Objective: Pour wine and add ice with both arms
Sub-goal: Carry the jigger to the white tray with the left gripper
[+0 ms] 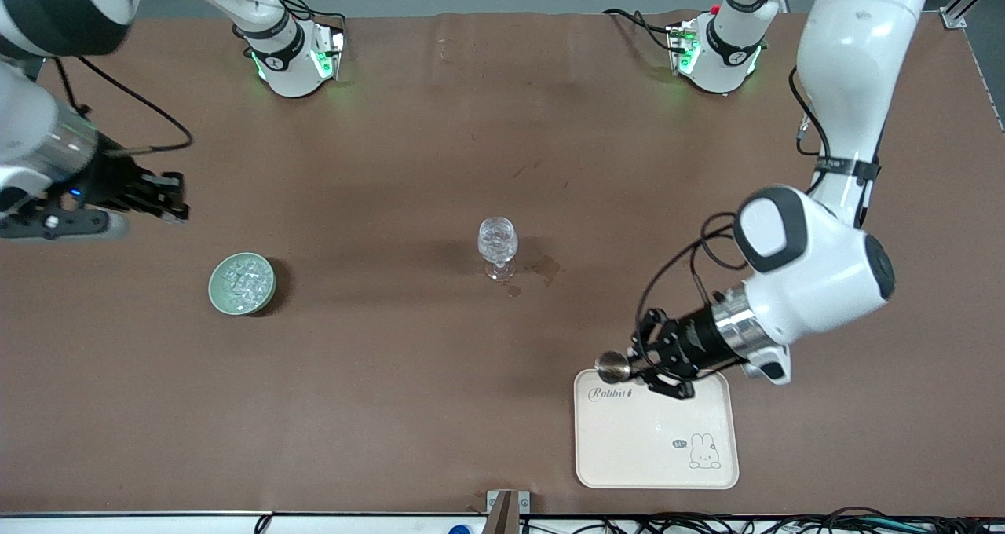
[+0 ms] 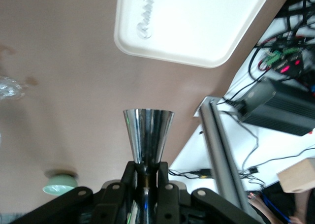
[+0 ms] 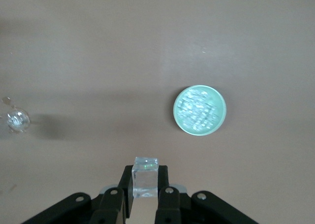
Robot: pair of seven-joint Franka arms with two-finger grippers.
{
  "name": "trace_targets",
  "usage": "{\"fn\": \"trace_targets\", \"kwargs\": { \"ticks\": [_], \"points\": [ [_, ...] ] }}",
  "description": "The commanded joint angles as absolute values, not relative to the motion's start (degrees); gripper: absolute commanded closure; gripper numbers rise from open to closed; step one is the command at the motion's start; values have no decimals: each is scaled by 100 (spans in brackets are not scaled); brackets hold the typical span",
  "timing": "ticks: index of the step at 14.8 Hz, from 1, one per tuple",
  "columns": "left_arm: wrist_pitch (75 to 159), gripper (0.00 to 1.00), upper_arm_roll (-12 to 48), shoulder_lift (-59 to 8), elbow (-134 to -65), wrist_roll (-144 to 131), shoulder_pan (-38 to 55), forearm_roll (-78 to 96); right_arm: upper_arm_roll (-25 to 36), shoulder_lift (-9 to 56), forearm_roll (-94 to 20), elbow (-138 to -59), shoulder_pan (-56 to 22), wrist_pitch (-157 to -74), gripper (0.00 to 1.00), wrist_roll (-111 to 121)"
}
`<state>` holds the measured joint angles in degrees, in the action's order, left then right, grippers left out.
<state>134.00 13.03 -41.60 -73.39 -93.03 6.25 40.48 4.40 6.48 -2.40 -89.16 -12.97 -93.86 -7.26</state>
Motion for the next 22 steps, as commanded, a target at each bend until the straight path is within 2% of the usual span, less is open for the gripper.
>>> {"fn": "trace_targets", "kwargs": {
  "ticks": [1,7,17,22],
  "points": [
    [13641,97,1371,-4683,-7242,-8292,326,5138,492,878,-325,-8921,-1764,-9789,99,-1534],
    [13667,97,1336,-5448,-7146,-6874,-131,6713,483,1642,-325,-8772,-2969,-10669,100,-3715],
    [13588,98,1318,-5968,-7207,-5081,-255,8647,483,3137,-703,-7559,-4235,-10853,100,-5227],
    [13579,89,1318,-6100,-7225,-5010,-264,8736,492,3348,-694,-7559,-4640,-11083,99,-5616]
  ]
}}
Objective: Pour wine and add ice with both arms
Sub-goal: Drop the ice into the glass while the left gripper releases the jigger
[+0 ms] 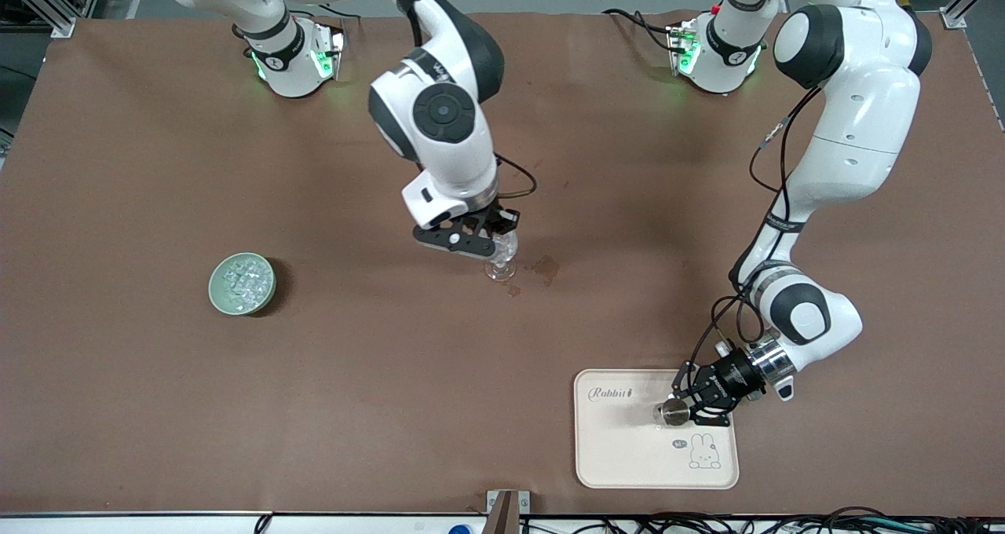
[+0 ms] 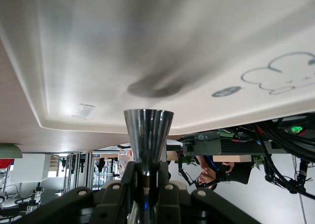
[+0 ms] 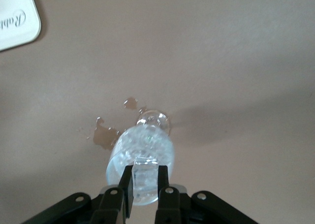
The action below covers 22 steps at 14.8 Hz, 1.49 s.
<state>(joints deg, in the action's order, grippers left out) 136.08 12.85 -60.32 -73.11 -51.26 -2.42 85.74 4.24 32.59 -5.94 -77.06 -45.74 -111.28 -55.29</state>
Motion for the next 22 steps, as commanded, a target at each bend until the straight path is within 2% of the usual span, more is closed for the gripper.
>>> {"fn": "trace_targets", "kwargs": {
  "ticks": [1,3,5,6,7,8,9,10,11,12,15,18,22],
  "points": [
    [13579,86,1318,-6100,-7233,-5010,-272,8736,492,3357,-686,-7559,-4675,-11083,99,-5616],
    [13553,77,1310,-6100,-7251,-5018,-264,8736,492,3375,-694,-7567,-4693,-11083,97,-5616],
    [13553,48,1310,-6100,-7269,-5053,-264,8728,492,3392,-686,-7567,-4685,-11092,92,-5616],
    [13561,36,1310,-6100,-7269,-5071,-255,8728,492,3427,-686,-7559,-4685,-11135,88,-5608],
    [13562,28,1310,-6091,-7269,-5080,-255,8728,492,3489,-677,-7559,-4693,-11231,81,-5607],
    [13562,21,1310,-6082,-7269,-5089,-255,8719,492,3507,-668,-7567,-4693,-11311,67,-5616],
    [13553,16,1310,-6082,-7269,-5089,-255,8701,492,3507,-651,-7585,-4693,-11390,45,-5616],
    [13561,13,1310,-6047,-7269,-5080,-264,8684,492,3507,-624,-7594,-4702,-11460,16,-5616],
    [13562,3,1310,-6003,-7269,-5071,-264,8649,492,3507,-607,-7594,-4746,-11496,2,-5616],
    [13553,0,1292,-5942,-7286,-5045,-298,8614,492,3507,-554,-7594,-4755,-11487,1,-5608],
    [13535,0,1292,-5635,-7496,-5002,-430,7651,501,3472,-536,-7594,-4746,-11452,0,-5599],
    [13483,0,1310,-4976,-7884,-4825,-536,6287,510,3428,-448,-7629,-4737,-11312,0,-5590],
    [12676,0,1318,-4387,-7893,-4781,-764,3979,510,3235,226,-7629,-4729,-10348,0,-5590]
  ]
}}
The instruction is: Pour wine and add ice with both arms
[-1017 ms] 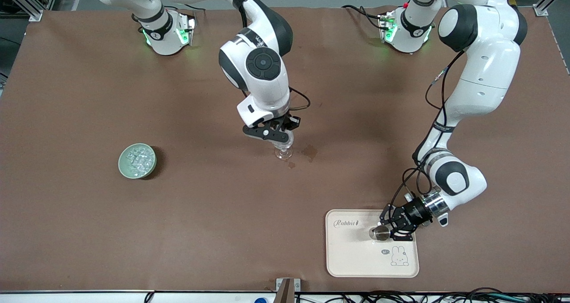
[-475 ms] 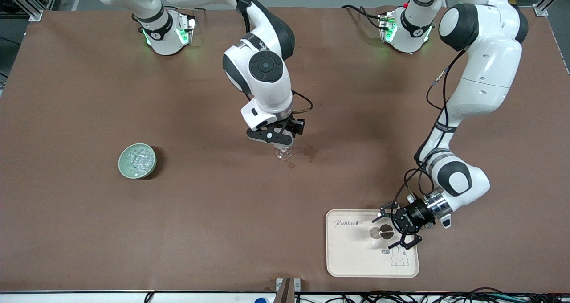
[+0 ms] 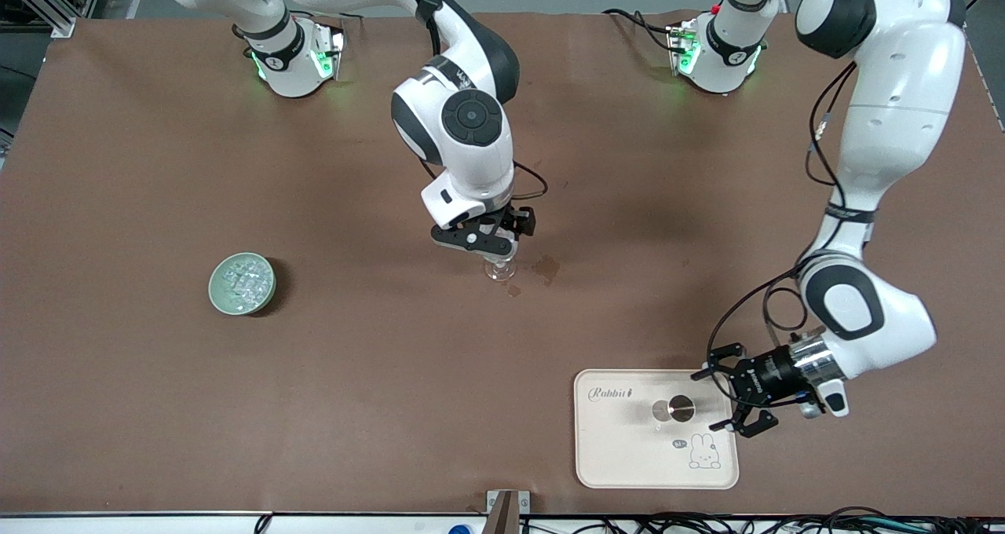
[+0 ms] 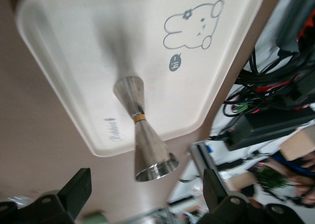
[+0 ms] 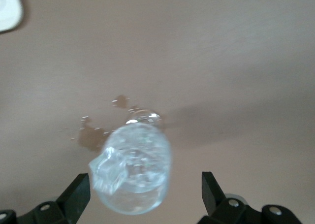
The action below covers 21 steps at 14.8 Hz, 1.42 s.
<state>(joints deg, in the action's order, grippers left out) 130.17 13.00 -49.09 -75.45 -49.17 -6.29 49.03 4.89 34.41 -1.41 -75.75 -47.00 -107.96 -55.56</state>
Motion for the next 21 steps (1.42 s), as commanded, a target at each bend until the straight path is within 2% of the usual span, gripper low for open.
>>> {"fn": "trace_targets", "kwargs": {
  "ticks": [1,5,8,11,17,21],
  "points": [
    [12387,0,1318,-4194,-7875,-4773,-773,3433,510,3217,298,-7629,-4729,-10240,0,-5581],
    [11367,0,1345,-3368,-7858,-4450,-773,1911,510,3217,299,-7603,-4711,-10266,0,-5572],
    [10935,0,1371,-2832,-7857,-3720,-738,1276,519,2963,299,-7629,-4492,-10222,0,-5494],
    [10373,0,1389,-2296,-7875,-2509,-738,398,518,2524,264,-7681,-3852,-9836,0,-4741],
    [9765,0,1406,-1364,-7910,-1329,-677,-70,519,1171,264,-8796,-2385,-9817,0,-2992],
    [9642,0,1161,-231,-8901,-1020,-265,-70,519,371,264,-9499,-1356,-9826,1,-1769]
  ]
}}
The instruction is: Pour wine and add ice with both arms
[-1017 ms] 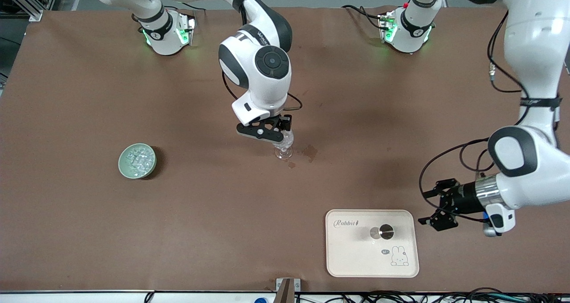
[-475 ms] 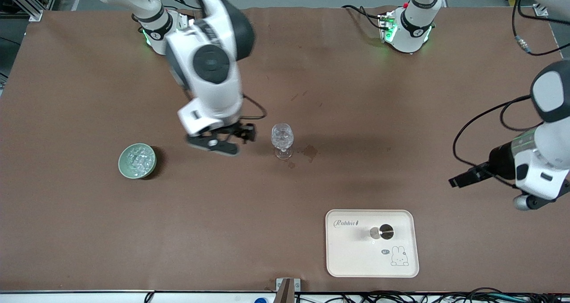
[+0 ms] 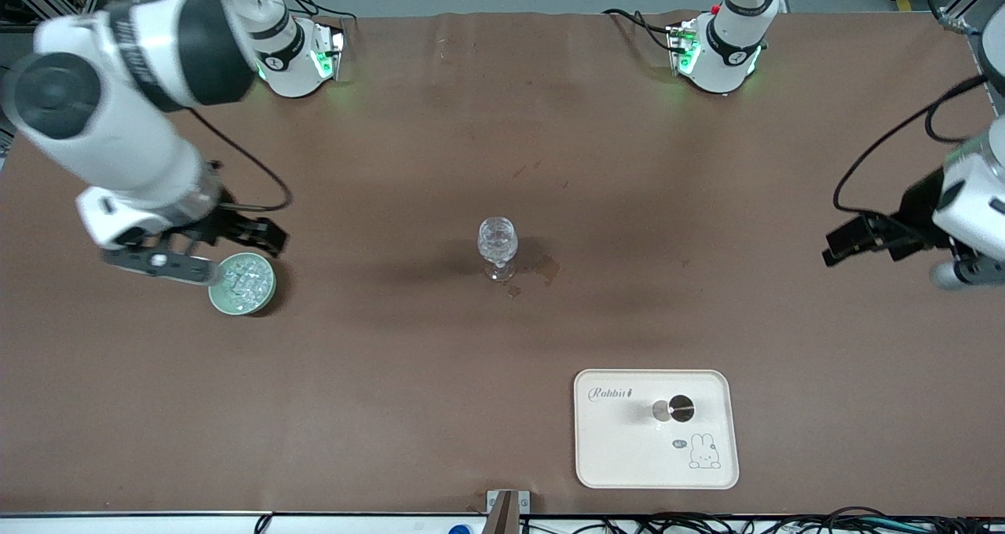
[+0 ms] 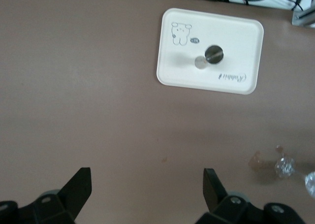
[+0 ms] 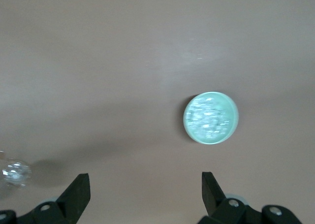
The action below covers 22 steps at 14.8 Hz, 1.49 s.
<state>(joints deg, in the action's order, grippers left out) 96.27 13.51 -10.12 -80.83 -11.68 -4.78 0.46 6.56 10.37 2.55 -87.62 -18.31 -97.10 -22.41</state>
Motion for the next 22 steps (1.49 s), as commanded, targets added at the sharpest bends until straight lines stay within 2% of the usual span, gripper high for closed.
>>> {"fn": "trace_targets", "kwargs": {
  "ticks": [1,3,7,9,15,18,22],
  "points": [
    [9642,0,951,59,-9190,-1028,-29,-70,519,239,255,-9605,-1153,-9791,1,-1619],
    [9642,0,651,464,-9640,-1020,263,-70,519,-16,255,-9799,-880,-9765,1,-1102],
    [9642,0,642,949,-10107,-853,237,-79,519,-263,246,-9879,-449,-9555,1,-290],
    [9502,0,633,1011,-10081,-712,202,-70,527,-308,246,-9783,-439,-9431,1,-142],
    [9246,0,483,967,-9862,-650,202,-62,536,-211,237,-8861,-247,-8957,0,447],
    [9211,0,483,967,-9817,-650,202,-70,536,96,246,-8272,-158,-8457,0,606],
    [9211,0,483,958,-9809,-642,202,-79,527,97,237,-8366,-79,-8428,2,896]
  ]
}}
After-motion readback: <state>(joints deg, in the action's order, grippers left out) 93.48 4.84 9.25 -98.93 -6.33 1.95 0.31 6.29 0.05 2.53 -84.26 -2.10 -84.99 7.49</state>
